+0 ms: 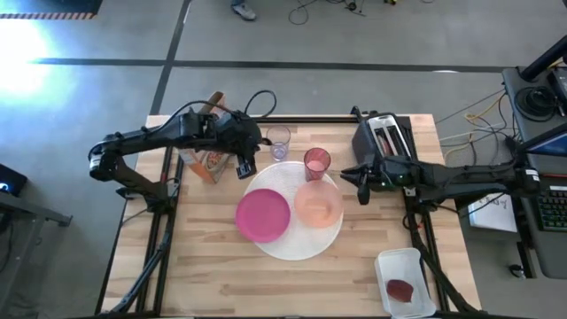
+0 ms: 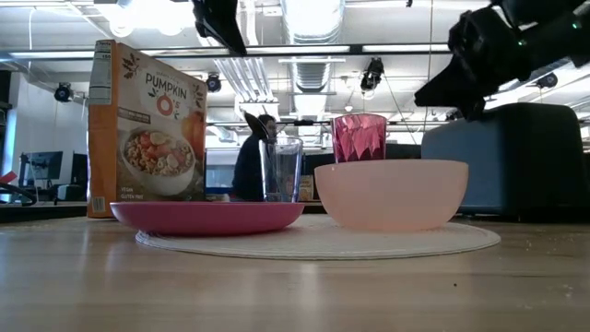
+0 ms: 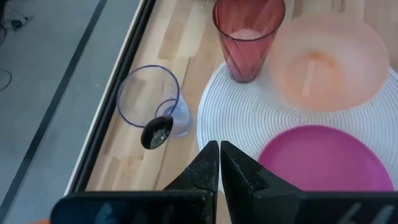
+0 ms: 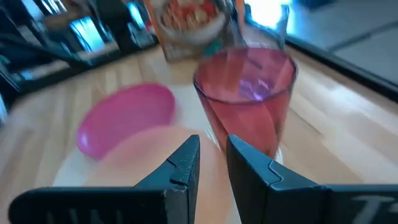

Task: Arrange a breakfast setting
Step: Pour the cereal from the orange cereal box into the orange bowl

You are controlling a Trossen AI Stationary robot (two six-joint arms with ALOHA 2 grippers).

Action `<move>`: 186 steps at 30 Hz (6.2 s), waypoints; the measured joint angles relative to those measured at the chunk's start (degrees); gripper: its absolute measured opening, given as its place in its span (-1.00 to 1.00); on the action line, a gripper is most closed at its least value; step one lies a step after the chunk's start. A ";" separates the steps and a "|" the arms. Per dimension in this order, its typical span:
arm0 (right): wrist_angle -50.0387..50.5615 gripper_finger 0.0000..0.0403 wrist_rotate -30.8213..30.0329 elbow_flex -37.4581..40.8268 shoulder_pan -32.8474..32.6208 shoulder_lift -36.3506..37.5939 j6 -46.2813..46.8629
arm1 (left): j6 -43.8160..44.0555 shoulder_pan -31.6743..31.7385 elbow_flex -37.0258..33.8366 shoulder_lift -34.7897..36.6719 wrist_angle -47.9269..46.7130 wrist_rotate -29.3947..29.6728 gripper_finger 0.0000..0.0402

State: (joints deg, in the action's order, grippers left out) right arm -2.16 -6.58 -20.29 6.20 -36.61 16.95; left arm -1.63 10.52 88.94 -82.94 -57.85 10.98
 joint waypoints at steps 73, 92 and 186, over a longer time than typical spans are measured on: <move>-24.80 -0.69 15.44 19.75 -0.28 2.66 -19.35 | -3.14 0.00 -4.38 0.24 7.75 1.09 -1.00; -24.45 -0.69 15.54 19.71 -0.33 16.20 -19.50 | -2.54 0.09 -4.37 0.26 8.29 1.09 -1.00; -24.15 -0.69 15.53 19.69 -0.31 18.33 -19.52 | 105.68 -28.56 -13.72 2.34 -32.10 9.18 0.06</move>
State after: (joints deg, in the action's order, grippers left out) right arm -26.31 8.95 -0.60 5.89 -18.28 -2.57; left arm 104.05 -18.03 75.22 -80.60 -89.95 20.17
